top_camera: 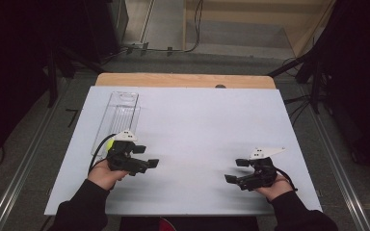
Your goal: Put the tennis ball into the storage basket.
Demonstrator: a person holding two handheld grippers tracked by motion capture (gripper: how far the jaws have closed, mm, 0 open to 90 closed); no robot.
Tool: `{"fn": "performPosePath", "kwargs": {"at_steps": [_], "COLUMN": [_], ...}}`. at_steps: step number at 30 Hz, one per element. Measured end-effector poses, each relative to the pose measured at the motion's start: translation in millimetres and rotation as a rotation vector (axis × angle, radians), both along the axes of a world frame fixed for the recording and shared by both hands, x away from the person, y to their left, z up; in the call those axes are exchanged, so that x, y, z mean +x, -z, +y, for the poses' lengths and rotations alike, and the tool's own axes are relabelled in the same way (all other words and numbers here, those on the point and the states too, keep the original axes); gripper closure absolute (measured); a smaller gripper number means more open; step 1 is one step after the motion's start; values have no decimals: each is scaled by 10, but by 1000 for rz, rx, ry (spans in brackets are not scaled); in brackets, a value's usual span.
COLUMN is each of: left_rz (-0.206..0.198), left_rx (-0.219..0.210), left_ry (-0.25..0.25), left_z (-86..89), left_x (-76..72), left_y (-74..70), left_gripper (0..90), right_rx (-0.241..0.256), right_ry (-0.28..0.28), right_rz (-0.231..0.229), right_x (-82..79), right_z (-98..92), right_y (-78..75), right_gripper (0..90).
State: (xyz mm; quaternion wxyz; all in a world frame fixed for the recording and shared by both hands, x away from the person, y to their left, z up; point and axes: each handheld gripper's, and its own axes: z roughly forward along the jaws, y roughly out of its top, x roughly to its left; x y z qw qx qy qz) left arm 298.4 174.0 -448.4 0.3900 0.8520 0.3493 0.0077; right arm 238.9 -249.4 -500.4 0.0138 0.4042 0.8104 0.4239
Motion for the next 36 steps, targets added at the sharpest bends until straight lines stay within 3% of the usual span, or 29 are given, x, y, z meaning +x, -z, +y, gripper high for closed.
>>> {"fn": "performPosePath", "kwargs": {"at_steps": [17, 25, 36], "left_rz": [-15, -58, -44], "left_rx": [12, 5, 22], "left_ry": [36, 32, 71], "left_z": [70, 106, 127], "left_x": [-161, -230, -329], "left_y": [125, 143, 216], "left_gripper": [217, 217, 217], "right_rx": [10, 10, 10], "right_ry": [12, 19, 26], "right_rz": [6, 6, 7], "right_x": [6, 12, 14], "right_z": [-12, -23, -29], "right_y": [0, 3, 3], "right_gripper": [143, 143, 143]}}
